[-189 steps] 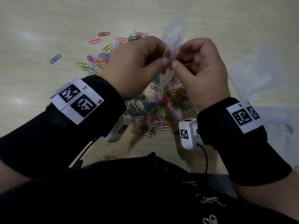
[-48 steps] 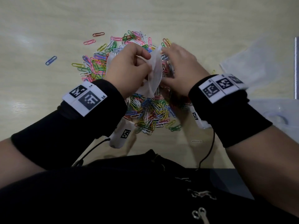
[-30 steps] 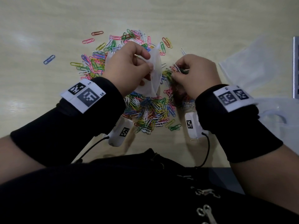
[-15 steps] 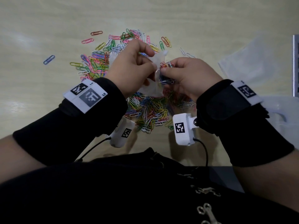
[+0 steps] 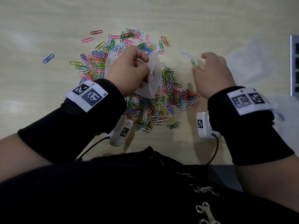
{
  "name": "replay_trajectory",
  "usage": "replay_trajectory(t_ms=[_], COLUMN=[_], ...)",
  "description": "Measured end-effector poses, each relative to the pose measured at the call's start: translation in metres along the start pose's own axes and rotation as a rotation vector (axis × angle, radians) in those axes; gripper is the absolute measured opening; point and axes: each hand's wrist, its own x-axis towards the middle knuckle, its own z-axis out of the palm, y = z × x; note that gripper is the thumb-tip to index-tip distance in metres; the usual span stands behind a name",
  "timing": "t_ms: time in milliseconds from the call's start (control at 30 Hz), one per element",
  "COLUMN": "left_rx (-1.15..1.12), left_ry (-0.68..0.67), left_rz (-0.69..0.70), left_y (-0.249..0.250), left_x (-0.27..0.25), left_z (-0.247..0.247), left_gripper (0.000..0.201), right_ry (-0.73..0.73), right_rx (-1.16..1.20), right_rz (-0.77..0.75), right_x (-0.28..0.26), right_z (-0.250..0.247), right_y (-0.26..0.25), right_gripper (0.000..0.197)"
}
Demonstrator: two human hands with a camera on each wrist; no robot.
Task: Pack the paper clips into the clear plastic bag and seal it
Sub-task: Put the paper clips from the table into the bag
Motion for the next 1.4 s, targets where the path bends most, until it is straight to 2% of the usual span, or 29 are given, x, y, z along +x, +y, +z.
replay_trajectory(t_ms=[67, 200, 400, 467, 567, 633, 767, 867, 1000, 1100, 1167, 1267, 1400], left_rx=[-0.002, 0.021, 0.020, 0.011, -0.009, -0.013, 0.010, 0.028, 0.037, 0.040, 0.017, -0.021, -0.038], left_ry=[-0.002, -0.006, 0.006, 0.007, 0.004, 0.009, 0.008, -0.004, -0.005, -0.012, -0.030, -0.042, -0.036], left_rz=[-0.005, -0.004, -0.011, -0.006, -0.008, -0.013, -0.016, -0.010, -0.009, -0.005, -0.002, -0.007, -0.020], left_y=[-0.003, -0.005, -0.006, -0.006, -0.005, -0.007, -0.008, -0.007, -0.007, -0.007, -0.007, -0.004, -0.003], left_x=[0.000, 0.000, 0.000, 0.000, -0.001, 0.000, 0.001, 0.000, 0.000, 0.001, 0.001, 0.000, -0.001], left_z=[0.001, 0.002, 0.001, 0.002, 0.003, 0.002, 0.003, 0.005, 0.005, 0.006, 0.007, 0.008, 0.008], left_gripper=[0.028, 0.027, 0.027, 0.027, 0.026, 0.026, 0.020, 0.018, 0.015, 0.017, 0.021, 0.020, 0.023], right_ry=[-0.040, -0.170, -0.164, -0.158, -0.012, 0.014, 0.011, -0.027, -0.016, -0.081, -0.146, -0.191, -0.197], right_rx=[-0.010, -0.113, -0.068, -0.189, -0.251, -0.229, -0.221, -0.127, 0.208, 0.535, 0.657, 0.580, 0.477], right_rz=[0.020, -0.090, -0.341, -0.416, -0.491, -0.468, -0.425, -0.321, -0.164, -0.144, -0.142, -0.135, -0.130], right_x=[0.003, -0.006, -0.028, -0.028, -0.028, -0.028, -0.022, -0.016, -0.014, -0.019, -0.022, -0.023, -0.023], right_z=[0.010, 0.033, 0.049, 0.054, 0.056, 0.055, 0.046, 0.033, 0.017, 0.008, 0.007, 0.018, 0.027], right_y=[0.012, 0.022, 0.006, 0.000, -0.002, -0.002, -0.006, -0.010, -0.016, -0.025, -0.031, -0.039, -0.045], right_gripper=[0.056, 0.063, 0.088, 0.079, 0.048, 0.037, 0.027, 0.020, 0.007, 0.011, 0.012, 0.011, 0.023])
